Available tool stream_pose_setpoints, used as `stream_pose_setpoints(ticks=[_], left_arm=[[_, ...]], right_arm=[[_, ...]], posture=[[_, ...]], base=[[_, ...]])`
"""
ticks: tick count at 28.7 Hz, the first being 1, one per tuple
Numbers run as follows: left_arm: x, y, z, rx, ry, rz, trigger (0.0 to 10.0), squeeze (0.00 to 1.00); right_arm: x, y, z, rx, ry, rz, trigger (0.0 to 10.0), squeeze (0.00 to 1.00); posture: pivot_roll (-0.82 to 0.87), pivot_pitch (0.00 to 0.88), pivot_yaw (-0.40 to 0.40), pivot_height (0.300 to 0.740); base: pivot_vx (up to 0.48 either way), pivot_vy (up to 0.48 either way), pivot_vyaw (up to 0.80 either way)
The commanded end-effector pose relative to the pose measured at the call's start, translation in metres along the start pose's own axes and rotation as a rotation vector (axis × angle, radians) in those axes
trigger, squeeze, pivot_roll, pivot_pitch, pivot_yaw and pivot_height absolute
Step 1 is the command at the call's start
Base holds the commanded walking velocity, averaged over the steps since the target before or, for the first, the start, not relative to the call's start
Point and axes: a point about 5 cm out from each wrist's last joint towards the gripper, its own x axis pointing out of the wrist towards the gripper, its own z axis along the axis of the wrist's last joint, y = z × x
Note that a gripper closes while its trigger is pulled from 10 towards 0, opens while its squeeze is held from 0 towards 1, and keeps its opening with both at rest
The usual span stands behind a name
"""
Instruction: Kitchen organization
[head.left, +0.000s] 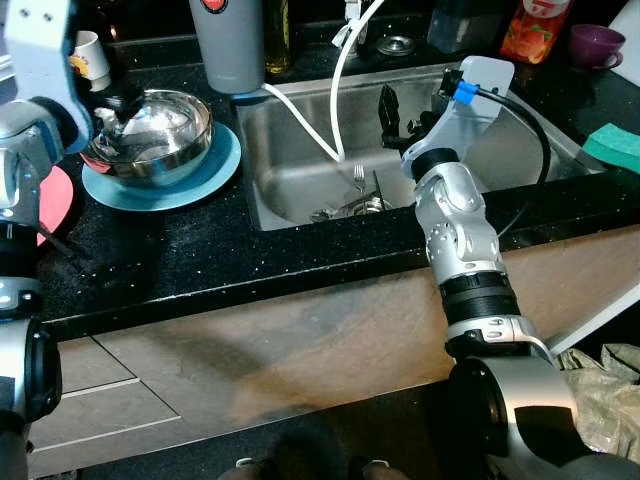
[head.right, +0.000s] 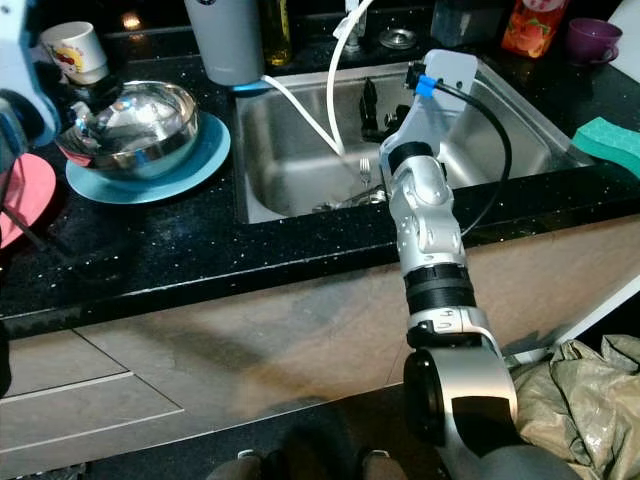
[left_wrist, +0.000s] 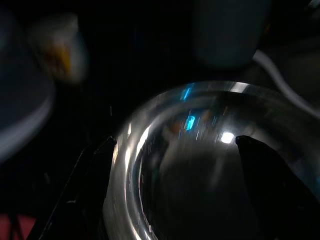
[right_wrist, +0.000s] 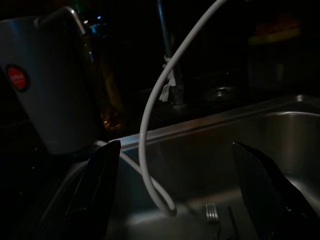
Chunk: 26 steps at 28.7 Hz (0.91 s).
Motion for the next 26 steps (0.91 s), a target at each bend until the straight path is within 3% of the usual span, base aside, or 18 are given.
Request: stream_pose_setpoints(ticks=[1, 4, 8, 13, 22, 26], left_arm=[[0.002, 0.002, -0.009, -0.047, 0.041, 0.025, 10.0, 0.0], [0.004, 0.003, -0.016, -0.131, 0.068, 0.031, 10.0, 0.0], [0.009, 0.009, -0.026, -0.182, 0.132, 0.099, 10.0, 0.0], [0.012, 0.01, -0.024, -0.172, 0.121, 0.129, 10.0, 0.0], [0.012, 0.022, 0.006, -0.099, 0.003, 0.222, 10.0, 0.0], [0.011, 0.025, 0.01, -0.078, 0.019, 0.235, 10.0, 0.0]], right_arm=[[-0.001, 0.004, 0.0, 0.007, 0.001, 0.017, 10.0, 0.0], [-0.001, 0.005, 0.002, 0.006, 0.0, 0.021, 10.0, 0.0], [-0.002, 0.005, 0.004, 0.0, -0.001, 0.022, 10.0, 0.0], [-0.002, 0.004, 0.004, -0.002, 0.001, 0.023, 10.0, 0.0], [-0.001, 0.002, 0.007, -0.009, -0.003, 0.023, 10.0, 0.0], [-0.001, 0.001, 0.008, -0.012, -0.001, 0.022, 10.0, 0.0]], posture=[[0.06, 0.14, 0.015, 0.74], [0.06, 0.14, 0.018, 0.74], [0.06, 0.143, 0.02, 0.74], [0.06, 0.144, 0.018, 0.74], [0.05, 0.146, 0.019, 0.74], [0.06, 0.147, 0.02, 0.74]], base=[[0.0, 0.0, 0.0], [0.0, 0.0, 0.0], [0.0, 0.0, 0.0], [0.0, 0.0, 0.0], [0.0, 0.0, 0.0], [0.0, 0.0, 0.0]])
